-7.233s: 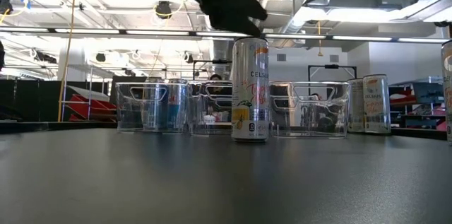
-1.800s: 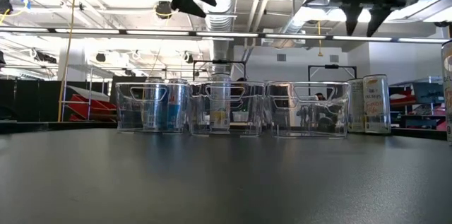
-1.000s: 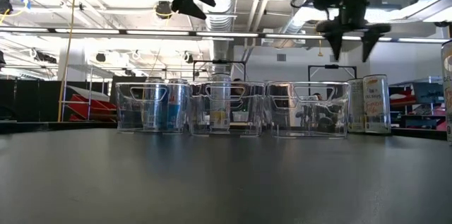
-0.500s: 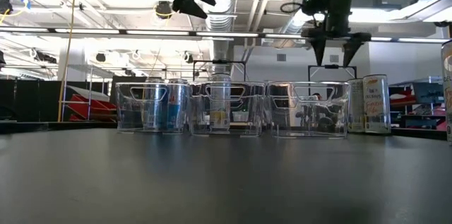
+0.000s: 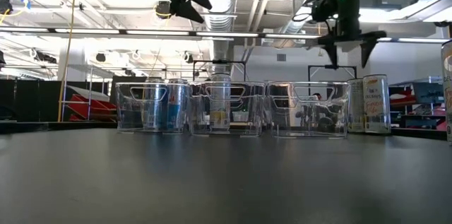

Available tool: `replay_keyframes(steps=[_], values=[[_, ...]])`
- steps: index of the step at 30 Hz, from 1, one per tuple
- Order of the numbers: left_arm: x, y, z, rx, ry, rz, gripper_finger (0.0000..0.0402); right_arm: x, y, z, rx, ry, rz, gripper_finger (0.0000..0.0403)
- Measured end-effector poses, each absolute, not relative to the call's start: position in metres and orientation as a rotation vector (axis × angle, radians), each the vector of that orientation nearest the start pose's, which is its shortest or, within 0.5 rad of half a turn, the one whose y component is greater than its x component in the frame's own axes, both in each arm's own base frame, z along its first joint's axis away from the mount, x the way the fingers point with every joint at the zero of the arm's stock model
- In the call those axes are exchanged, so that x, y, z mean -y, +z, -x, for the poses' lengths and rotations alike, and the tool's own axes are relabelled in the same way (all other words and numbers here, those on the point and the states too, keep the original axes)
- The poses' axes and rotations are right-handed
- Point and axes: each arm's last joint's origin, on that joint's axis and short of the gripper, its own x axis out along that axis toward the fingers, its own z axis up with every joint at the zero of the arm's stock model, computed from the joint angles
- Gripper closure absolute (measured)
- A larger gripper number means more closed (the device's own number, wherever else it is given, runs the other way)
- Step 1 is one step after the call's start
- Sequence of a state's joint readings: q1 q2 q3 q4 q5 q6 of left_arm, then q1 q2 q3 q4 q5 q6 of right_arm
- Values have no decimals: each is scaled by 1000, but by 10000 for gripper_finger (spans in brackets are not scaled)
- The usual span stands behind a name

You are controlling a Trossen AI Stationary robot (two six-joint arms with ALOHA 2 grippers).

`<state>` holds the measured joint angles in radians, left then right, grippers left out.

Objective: Sort soda cans
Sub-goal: Put the center white-yellow soda can into the center transparent bin

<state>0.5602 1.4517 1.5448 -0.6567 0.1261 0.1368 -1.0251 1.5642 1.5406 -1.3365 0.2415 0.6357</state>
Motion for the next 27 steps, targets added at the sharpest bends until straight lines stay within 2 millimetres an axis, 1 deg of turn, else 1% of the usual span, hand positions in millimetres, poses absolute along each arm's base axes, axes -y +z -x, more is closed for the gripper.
replay_keyframes(steps=[2, 4, 11, 17, 21, 25, 26, 27], values=[[-161, 397, -264, -558, 385, 58, 6, 246, 330, -139, -941, -1539, -1040, 19], [-161, 398, -264, -549, 386, 55, 6, 248, 329, -140, -892, -1569, -1067, 21], [-161, 396, -263, -568, 377, 40, 6, 257, 321, -141, -847, -1627, -1136, 38], [-160, 396, -263, -580, 367, 27, 6, 265, 322, -139, -693, -1702, -1194, 69], [-160, 396, -263, -579, 339, 15, 6, 268, 323, -137, -637, -1725, -1221, 97], [-159, 394, -262, -599, 327, -9, 6, 270, 323, -137, -558, -1747, -1285, 110], [-159, 394, -262, -605, 324, -13, 6, 271, 324, -139, -533, -1726, -1296, 111], [-159, 393, -262, -611, 321, -19, 6, 273, 325, -143, -515, -1667, -1287, 111]])
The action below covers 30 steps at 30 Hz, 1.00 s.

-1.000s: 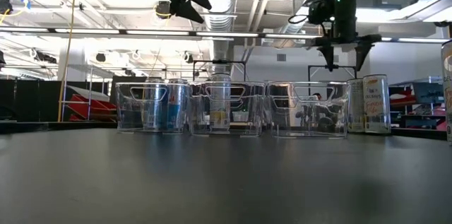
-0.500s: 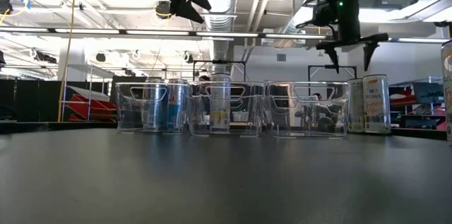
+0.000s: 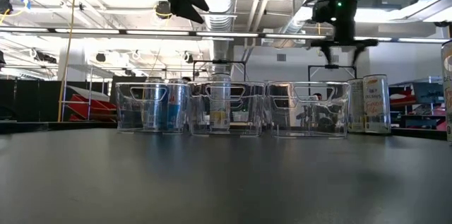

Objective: Sort soda cans
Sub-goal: Put the center white-yellow soda can into the center transparent bin

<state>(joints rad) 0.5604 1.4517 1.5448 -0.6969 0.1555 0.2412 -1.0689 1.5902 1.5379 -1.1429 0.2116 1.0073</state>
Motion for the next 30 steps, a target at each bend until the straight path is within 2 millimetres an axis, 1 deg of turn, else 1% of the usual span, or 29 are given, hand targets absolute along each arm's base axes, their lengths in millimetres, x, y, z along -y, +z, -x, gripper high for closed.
replay_keyframes(steps=[2, 4, 6, 9, 12, 14, 17, 21, 23, 24, 27, 30], values=[[-159, 393, -261, -619, 315, -32, 6, 279, 330, -155, -500, -1466, -1224, 112], [-160, 393, -261, -619, 311, -51, 6, 282, 337, -171, -478, -1244, -1108, 112], [-160, 394, -262, -613, 309, -67, 6, 282, 344, -187, -454, -1077, -990, 112], [-160, 394, -262, -615, 305, -79, 6, 276, 350, -203, -485, -920, -832, 112], [-160, 393, -261, -621, 305, -73, 6, 265, 354, -210, -594, -842, -701, 112], [-159, 393, -261, -629, 306, -62, 6, 257, 354, -208, -704, -869, -659, 112], [-159, 392, -260, -638, 309, -39, 6, 244, 355, -200, -885, -995, -652, 112], [-159, 391, -260, -634, 320, -6, 6, 221, 356, -182, -1173, -1178, -667, 112], [-159, 392, -261, -622, 328, 12, 6, 212, 355, -173, -1282, -1241, -705, 112], [-159, 393, -261, -612, 333, 19, 6, 210, 354, -171, -1303, -1258, -728, 112], [-160, 395, -263, -576, 347, 41, 6, 209, 348, -169, -1290, -1262, -779, 112], [-161, 398, -265, -536, 360, 66, 6, 211, 343, -166, -1283, -1310, -829, 112]])
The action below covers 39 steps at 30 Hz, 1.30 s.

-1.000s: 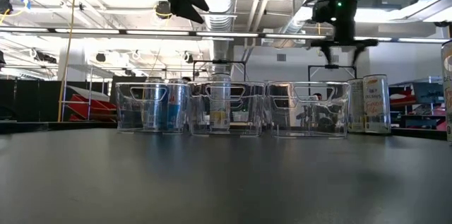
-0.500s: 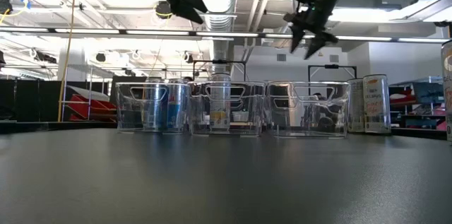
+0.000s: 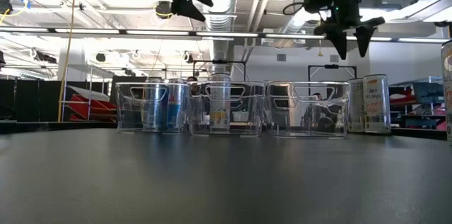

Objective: Sort soda cans
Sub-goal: Put the center white-yellow soda can into the center transparent bin

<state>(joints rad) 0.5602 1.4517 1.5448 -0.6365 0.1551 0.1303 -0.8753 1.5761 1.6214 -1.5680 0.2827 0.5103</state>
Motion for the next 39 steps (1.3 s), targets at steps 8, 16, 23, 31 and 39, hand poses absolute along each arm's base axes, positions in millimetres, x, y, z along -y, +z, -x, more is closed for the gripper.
replay_keyframes(steps=[8, 16, 23, 31, 39], values=[[-153, 399, -270, -518, 345, 93, 6, 206, 331, -178, -1133, -1442, -894, 112], [-151, 386, -275, -543, 296, 41, 6, 149, 344, -206, -911, -1593, -817, 112], [-150, 379, -275, -582, 268, 8, 6, 102, 320, -206, -729, -1725, -866, 112], [-149, 379, -275, -581, 225, -4, 6, 57, 289, -192, -475, -1760, -880, 112], [-151, 381, -281, -540, 207, -119, 6, 24, 242, -180, -396, -1809, -725, 112]])
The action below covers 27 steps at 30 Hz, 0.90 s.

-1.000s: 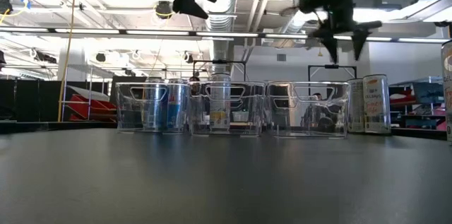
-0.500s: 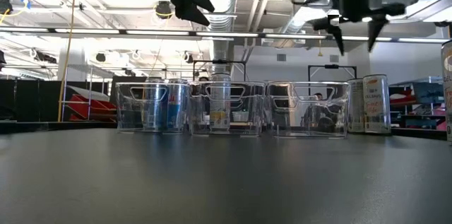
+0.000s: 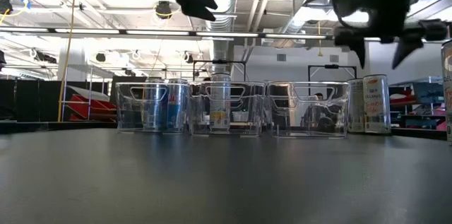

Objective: Sort soda cans
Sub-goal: Put the center white-yellow soda can into the center transparent bin

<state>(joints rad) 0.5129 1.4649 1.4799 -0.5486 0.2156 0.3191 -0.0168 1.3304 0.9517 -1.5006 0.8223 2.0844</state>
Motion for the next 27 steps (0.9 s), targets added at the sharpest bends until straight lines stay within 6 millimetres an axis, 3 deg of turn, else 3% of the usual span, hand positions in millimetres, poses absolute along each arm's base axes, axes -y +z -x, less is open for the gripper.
replay_keyframes(steps=[5, 13, 21, 27], values=[[-159, 387, -286, -456, 310, -115, 6, 13, 216, -170, -386, -1834, -684, 112], [-169, 390, -282, -437, 489, -70, 6, 14, 197, -157, -411, -1782, -440, 112], [-182, 368, -296, -504, 505, -31, 6, 18, 169, -145, -332, -1773, -421, 112], [-185, 356, -300, -569, 491, -40, 6, 28, 171, -142, -295, -1816, -359, 105]])
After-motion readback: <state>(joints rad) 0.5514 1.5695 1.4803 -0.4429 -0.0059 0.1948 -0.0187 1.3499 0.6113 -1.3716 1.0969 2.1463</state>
